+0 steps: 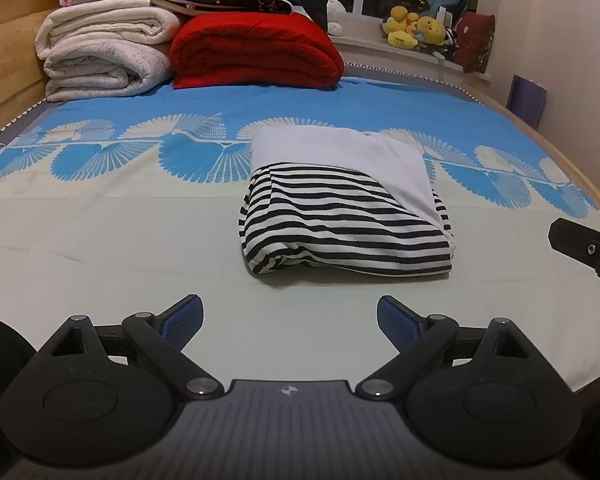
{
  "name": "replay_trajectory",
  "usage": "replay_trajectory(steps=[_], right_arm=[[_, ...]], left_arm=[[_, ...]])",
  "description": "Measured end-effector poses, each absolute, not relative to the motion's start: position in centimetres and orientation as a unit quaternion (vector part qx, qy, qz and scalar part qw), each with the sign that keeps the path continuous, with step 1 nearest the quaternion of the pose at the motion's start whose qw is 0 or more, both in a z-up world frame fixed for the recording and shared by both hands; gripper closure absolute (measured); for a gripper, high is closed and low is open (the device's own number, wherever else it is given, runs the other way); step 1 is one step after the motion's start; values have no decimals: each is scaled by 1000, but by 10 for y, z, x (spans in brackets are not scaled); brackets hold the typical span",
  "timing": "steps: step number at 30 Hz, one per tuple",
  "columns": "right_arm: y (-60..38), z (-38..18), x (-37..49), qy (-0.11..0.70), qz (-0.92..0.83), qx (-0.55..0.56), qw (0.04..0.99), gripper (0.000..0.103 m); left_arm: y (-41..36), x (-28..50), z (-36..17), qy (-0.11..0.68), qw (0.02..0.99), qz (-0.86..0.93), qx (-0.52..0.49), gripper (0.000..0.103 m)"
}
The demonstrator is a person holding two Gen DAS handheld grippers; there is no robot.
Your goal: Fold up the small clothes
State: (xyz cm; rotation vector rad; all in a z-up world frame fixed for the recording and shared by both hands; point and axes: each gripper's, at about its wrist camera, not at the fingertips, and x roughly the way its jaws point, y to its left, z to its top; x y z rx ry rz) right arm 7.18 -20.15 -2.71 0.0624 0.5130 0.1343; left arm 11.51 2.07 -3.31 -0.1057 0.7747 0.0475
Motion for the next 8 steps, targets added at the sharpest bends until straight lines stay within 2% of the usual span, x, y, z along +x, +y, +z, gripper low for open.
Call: replay_trajectory(steps=[8], right_arm=[[-201, -27, 72, 252, 72, 32, 964, 22]], left_arm=[[20, 115, -32, 373, 926, 17, -50, 7]])
